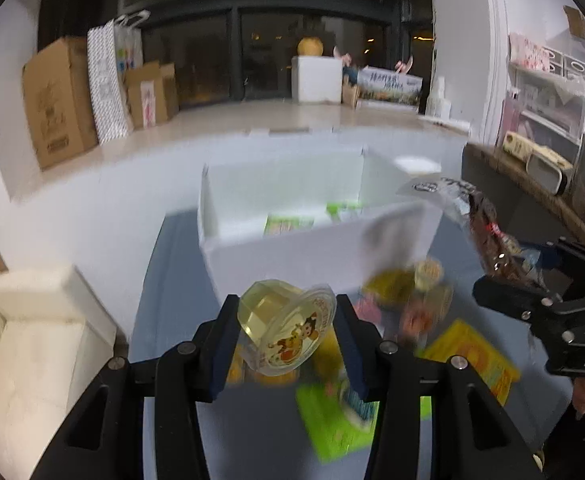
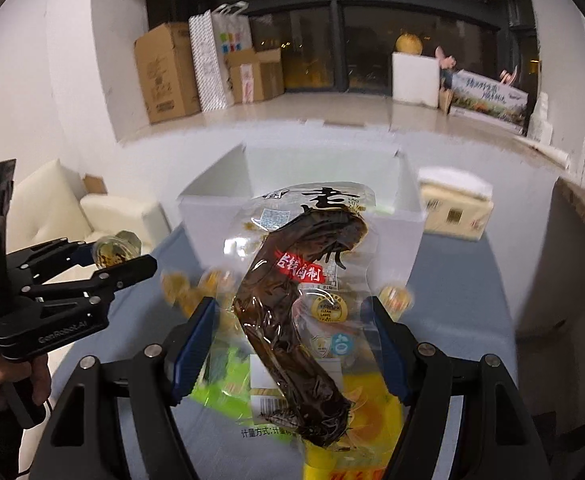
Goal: Organize snacks
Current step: 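Drop the sausage packet and jelly cup into the white box, withdraw both grippers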
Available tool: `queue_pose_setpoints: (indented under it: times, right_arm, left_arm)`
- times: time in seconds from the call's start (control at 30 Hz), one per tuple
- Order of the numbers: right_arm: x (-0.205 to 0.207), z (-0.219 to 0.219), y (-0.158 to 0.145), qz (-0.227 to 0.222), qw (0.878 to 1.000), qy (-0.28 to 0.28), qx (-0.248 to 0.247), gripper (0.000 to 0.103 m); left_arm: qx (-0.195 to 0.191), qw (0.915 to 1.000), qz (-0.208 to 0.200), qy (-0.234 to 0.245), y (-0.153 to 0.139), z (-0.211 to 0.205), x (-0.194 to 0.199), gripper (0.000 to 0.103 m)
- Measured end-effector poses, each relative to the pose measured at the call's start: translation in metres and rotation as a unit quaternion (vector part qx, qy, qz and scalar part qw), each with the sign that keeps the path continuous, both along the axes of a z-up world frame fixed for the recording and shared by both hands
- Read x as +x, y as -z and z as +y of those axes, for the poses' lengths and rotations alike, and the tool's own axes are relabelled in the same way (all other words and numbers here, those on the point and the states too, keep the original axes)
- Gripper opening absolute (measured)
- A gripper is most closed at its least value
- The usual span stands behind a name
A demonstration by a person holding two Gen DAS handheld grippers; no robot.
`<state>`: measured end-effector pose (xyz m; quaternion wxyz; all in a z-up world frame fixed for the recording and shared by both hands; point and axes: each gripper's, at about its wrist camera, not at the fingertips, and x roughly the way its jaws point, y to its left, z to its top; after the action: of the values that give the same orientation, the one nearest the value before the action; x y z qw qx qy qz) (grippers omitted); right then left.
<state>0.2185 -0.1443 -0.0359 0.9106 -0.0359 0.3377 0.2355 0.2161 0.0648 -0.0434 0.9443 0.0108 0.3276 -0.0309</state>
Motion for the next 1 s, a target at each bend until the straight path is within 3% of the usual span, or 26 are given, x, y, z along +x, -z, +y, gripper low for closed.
queue_pose_setpoints:
  times: [0.3,0.6,0.63,0.73,0.8,0.83,1.0]
  right_arm:
    - [0.079,-0.003,-0.039,-0.020,0.999,0.028,0.006,0.077]
    - [0.147,0.008,-0.026,-0.002,1.000,0.029,0.008,0.077]
    - [0.153,0.008,-0.022,0.002,0.999,0.031,0.009,0.077]
    - [0.165,0.008,-0.012,0.019,0.999,0.029,0.016,0.079]
    - [0.168,0.007,-0.007,0.017,0.999,0.043,0.013,0.097]
    - [0.168,0.006,-0.006,0.010,0.999,0.048,0.009,0.101]
    - [0.166,0.007,-0.003,0.010,0.999,0.037,0.006,0.103]
  left_arm:
    - [-0.009,0.9996,-0.023,0.010,-0.047,-0.011,0.088,0.051]
    - [-0.004,1.0000,0.004,0.006,-0.033,-0.009,0.161,0.052]
    - [-0.004,1.0000,0.005,0.003,-0.029,-0.008,0.165,0.054]
    - [-0.016,0.9997,0.015,-0.013,-0.018,0.000,0.172,0.102]
    - [-0.019,0.9995,0.016,-0.022,-0.013,0.005,0.172,0.103]
    - [-0.018,0.9994,0.018,-0.024,-0.010,0.006,0.172,0.103]
    - [-0.022,0.9990,0.031,-0.023,0.001,0.009,0.170,0.103]
